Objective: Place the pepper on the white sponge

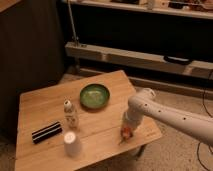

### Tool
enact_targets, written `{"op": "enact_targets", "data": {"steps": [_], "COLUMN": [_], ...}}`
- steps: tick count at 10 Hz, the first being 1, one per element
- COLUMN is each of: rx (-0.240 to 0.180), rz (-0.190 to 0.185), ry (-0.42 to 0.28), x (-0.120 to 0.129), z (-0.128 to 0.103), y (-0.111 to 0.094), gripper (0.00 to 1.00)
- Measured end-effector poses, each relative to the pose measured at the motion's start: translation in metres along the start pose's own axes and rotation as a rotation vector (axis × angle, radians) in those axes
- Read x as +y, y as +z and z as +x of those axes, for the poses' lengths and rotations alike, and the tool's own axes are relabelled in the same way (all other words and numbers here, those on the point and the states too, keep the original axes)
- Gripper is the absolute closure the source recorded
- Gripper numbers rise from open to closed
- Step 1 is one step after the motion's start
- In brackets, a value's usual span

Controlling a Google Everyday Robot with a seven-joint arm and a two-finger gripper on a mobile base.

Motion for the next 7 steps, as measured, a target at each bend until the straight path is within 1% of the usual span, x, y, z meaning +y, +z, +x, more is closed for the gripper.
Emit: {"op": "enact_targets", "data": {"steps": [3, 5, 7], "rx": [0.017, 0.029, 0.052], "rz": [-0.014, -0.01, -0.006], "ry": [0.004, 0.011, 0.009], "x": [-0.002, -0.001, -0.002], "z": [0.0, 0.001, 0.002], "y": [-0.005, -0.008, -0.017], "gripper": [0.2, 0.2, 0.2]}}
